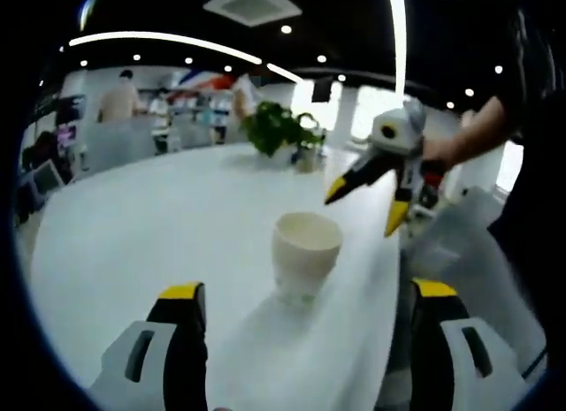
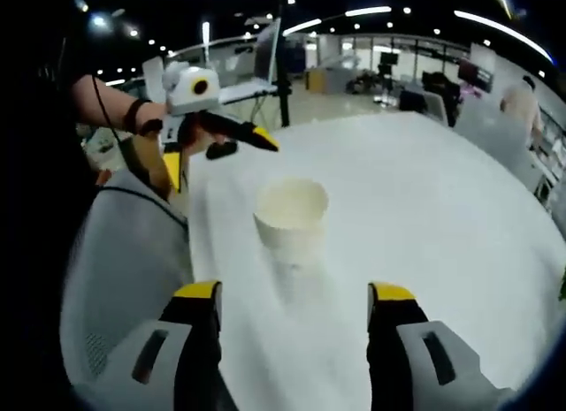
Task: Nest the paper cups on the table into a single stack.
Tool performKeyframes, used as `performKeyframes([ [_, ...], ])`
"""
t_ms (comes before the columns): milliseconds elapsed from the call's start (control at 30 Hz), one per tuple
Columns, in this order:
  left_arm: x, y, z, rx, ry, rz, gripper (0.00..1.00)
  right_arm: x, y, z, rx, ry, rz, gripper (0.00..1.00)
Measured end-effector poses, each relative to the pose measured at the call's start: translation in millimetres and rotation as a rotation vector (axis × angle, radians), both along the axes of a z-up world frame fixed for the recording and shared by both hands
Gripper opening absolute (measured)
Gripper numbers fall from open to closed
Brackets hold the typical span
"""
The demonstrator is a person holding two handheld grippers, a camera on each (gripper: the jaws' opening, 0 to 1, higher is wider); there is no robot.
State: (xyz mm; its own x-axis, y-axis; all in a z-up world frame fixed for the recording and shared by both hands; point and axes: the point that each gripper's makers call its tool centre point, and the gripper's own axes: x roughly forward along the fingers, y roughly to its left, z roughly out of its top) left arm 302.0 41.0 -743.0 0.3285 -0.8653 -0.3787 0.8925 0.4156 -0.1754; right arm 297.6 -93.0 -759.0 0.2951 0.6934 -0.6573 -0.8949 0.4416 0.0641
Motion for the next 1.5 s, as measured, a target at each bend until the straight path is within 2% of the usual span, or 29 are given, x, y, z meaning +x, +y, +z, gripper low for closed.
performKeyframes([
  [200,5.7,-4,-9.6,0.011,0.005,-0.009,0.92,6,5,-7.4,0.023,0.001,0.004,0.64],
  [467,14.1,-15,-24.0,0.023,-0.006,-0.027,0.84,12,12,-20.1,0.038,0.011,0.037,0.63],
  [600,15.2,-22,-30.8,0.025,0.001,-0.037,0.81,14,12,-27.5,0.02,0.011,0.073,0.62],
  [867,21.9,-33,-39.4,0.015,0.017,-0.04,0.78,17,16,-32.6,0.035,0.016,0.114,0.61],
  [1000,23.2,-38,-45.4,0.021,0.016,-0.054,0.74,21,22,-34.7,0.042,0.015,0.139,0.6],
  [1167,24.3,-43,-42.9,0.008,0.008,-0.065,0.7,25,29,-37.6,0.043,0.006,0.178,0.58],
  [1367,26.3,-48,-47.5,0.022,0.001,-0.082,0.68,25,35,-40.6,0.055,0.017,0.212,0.57],
  [1500,27.0,-49,-47.8,0.05,-0.03,-0.098,0.6,26,39,-41.9,0.056,0.012,0.233,0.56],
])
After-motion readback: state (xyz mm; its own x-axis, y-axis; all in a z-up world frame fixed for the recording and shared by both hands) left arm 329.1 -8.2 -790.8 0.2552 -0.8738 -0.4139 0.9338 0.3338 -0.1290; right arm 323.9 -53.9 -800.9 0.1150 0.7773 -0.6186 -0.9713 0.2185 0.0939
